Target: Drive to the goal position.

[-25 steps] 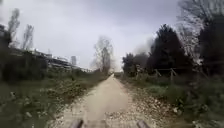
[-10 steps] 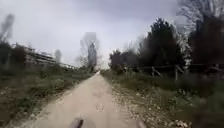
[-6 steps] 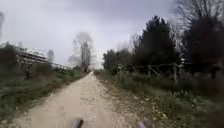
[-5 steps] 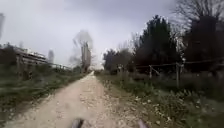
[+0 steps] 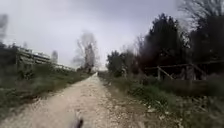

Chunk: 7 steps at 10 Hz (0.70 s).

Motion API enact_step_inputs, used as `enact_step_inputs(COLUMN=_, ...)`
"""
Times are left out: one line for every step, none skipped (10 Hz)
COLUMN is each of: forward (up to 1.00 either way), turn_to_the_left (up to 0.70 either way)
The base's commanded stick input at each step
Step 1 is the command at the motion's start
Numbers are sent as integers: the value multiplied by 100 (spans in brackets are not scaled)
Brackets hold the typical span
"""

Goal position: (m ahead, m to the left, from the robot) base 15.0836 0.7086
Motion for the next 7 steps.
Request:
enact_step_inputs(forward=85, turn_to_the_left=0)
enact_step_inputs(forward=85, turn_to_the_left=0)
enact_step_inputs(forward=85, turn_to_the_left=0)
enact_step_inputs(forward=85, turn_to_the_left=0)
enact_step_inputs(forward=85, turn_to_the_left=0)
enact_step_inputs(forward=85, turn_to_the_left=0)
enact_step_inputs(forward=85, turn_to_the_left=0)
